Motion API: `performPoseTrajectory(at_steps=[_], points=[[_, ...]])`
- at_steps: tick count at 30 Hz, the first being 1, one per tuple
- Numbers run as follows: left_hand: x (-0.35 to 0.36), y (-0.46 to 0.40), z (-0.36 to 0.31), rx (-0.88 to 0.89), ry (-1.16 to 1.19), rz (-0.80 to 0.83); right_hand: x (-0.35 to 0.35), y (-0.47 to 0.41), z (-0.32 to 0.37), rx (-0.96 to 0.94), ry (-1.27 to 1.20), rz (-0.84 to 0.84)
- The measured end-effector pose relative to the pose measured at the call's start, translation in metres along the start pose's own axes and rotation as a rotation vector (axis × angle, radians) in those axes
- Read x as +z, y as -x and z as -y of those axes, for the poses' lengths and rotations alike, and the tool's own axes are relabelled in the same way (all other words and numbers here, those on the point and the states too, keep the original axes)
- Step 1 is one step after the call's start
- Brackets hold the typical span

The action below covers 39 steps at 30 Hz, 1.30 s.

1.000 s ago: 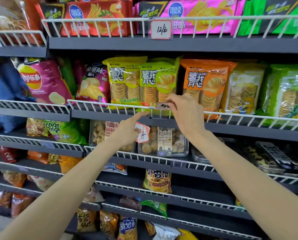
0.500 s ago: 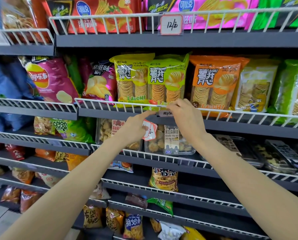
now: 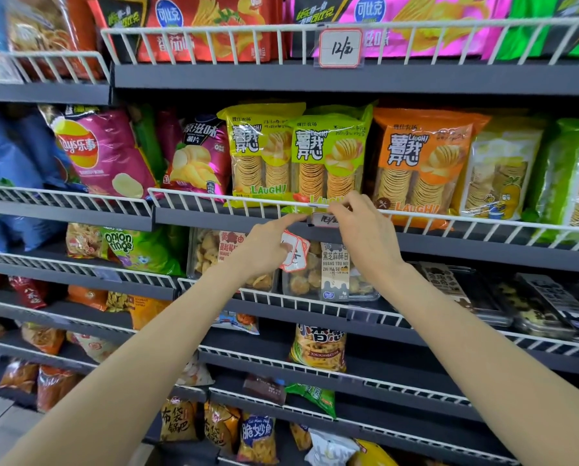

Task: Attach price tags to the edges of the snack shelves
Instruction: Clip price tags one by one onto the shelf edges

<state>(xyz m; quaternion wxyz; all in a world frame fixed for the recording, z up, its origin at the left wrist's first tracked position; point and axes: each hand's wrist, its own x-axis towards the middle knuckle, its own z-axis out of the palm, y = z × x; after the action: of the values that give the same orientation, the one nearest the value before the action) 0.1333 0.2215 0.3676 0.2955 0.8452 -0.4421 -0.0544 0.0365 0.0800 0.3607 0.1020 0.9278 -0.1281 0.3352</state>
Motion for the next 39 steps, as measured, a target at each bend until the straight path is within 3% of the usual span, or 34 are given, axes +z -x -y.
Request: performPoseTrajectory(at_steps=[14,28,33,39], points=[[-0.004,-0.012,-0.012,-0.043,0.046,-0.065,-0.006,0.000,-0.004,-0.038,0.001,0.049],[-0.015,-0.006,-0.022,-0.152,0.563,-0.314,-0.010,-0.003,0.002,0.051,-0.096,0.095],[-0.014,0.001,-0.032,-0.151,0.622,-0.347,-0.015,-0.006,-0.004,0.171,-0.334,0.146],[-0.022,0.020,-0.043,-0.166,0.599,-0.406,-0.025,0.000,0.004,0.017,-0.173,0.233]])
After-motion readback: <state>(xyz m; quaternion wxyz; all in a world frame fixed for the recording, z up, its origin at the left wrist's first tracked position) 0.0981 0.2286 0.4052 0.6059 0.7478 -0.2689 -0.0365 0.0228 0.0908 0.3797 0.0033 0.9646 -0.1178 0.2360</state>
